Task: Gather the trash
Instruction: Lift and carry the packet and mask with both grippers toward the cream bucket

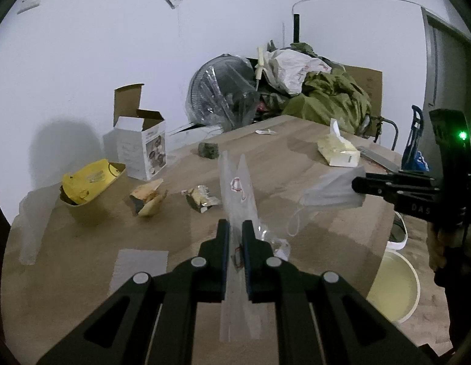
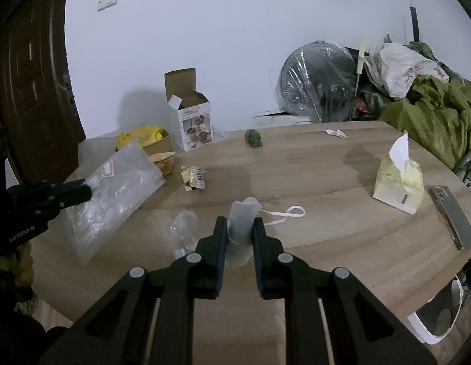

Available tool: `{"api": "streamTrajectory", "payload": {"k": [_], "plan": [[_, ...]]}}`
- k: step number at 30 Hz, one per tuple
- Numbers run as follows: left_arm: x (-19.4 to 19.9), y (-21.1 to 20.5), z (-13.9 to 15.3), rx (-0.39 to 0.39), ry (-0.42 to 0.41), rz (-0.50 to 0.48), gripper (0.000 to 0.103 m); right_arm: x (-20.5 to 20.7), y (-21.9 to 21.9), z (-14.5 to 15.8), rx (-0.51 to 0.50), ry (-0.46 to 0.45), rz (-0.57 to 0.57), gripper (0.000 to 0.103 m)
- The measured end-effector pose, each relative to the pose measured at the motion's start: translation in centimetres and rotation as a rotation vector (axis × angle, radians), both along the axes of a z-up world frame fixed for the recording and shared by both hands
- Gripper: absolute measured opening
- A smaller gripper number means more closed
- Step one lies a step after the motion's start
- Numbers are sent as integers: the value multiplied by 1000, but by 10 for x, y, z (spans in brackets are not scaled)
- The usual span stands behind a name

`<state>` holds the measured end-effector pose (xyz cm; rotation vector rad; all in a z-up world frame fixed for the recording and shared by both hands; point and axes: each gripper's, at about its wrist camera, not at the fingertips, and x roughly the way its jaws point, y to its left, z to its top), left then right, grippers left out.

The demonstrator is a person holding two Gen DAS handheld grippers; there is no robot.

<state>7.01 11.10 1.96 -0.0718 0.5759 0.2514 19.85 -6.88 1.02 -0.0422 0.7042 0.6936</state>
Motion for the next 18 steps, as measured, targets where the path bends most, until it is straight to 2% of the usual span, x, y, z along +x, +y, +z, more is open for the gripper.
{"api": "streamTrajectory", "payload": {"k": [18], "plan": [[15, -50, -1, -3, 3, -153, 8, -37, -54, 5, -4, -16, -106, 15]]}}
